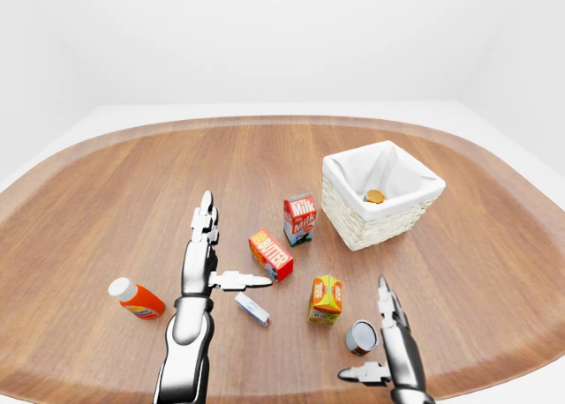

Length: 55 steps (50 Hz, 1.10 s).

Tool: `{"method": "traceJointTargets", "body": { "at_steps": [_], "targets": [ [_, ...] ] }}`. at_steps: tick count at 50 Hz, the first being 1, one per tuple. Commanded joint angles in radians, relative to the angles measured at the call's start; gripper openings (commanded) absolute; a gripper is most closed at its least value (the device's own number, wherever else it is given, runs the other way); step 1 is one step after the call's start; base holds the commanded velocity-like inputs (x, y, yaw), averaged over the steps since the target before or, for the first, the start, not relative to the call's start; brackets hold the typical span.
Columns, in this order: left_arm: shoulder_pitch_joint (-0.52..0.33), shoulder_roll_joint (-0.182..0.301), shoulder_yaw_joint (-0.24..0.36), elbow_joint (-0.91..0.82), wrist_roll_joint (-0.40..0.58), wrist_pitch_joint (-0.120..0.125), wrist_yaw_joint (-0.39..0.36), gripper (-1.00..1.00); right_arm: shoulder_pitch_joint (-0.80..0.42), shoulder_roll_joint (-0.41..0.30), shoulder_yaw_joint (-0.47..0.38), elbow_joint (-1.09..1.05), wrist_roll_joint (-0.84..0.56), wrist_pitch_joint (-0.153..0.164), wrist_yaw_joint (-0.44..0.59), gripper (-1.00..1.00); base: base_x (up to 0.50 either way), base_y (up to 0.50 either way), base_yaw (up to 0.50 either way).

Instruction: Pick up the alphabet soup and the tomato sauce, and put them in the basket.

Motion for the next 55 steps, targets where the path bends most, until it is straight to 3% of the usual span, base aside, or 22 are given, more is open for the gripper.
{"method": "traceJointTargets", "body": {
  "at_steps": [1, 25, 27, 32, 37, 40, 55],
  "targets": [
    [0.0, 0.0, 0.002, -0.003, -0.002, 0.0, 0.002, 1.0, -0.036, 0.016, -0.024, 0.113, -0.003, 0.0, -0.007, 1.0, 0.0, 0.0, 0.0],
    [0.0, 0.0, 0.002, -0.003, -0.002, 0.0, 0.002, 1.0, -0.08, 0.047, -0.069, 0.19, -0.007, 0.0, 0.016, 1.0, 0.0, 0.0, 0.0],
    [0.0, 0.0, 0.002, -0.003, -0.002, 0.0, 0.002, 1.0, -0.112, 0.046, -0.074, 0.282, -0.032, 0.0, -0.027, 1.0, 0.0, 0.0, 0.0],
    [0.0, 0.0, 0.002, -0.003, -0.002, 0.0, 0.002, 1.0, -0.089, 0.054, -0.072, 0.199, -0.013, 0.0, 0.021, 1.0, 0.0, 0.0, 0.0],
    [0.0, 0.0, 0.002, -0.003, -0.002, 0.0, 0.002, 1.0, -0.123, 0.053, -0.075, 0.294, -0.037, 0.0, -0.024, 1.0, 0.0, 0.0, 0.0],
    [0.0, 0.0, 0.001, -0.003, -0.002, 0.0, 0.002, 1.0, -0.101, 0.058, -0.072, 0.223, -0.02, 0.0, 0.014, 1.0, 0.0, 0.0, 0.0],
    [0.0, 0.0, 0.002, -0.003, -0.002, 0.0, 0.002, 1.0, -0.132, 0.055, -0.07, 0.302, -0.037, 0.0, -0.023, 1.0, 0.0, 0.0, 0.0]
  ]
}}
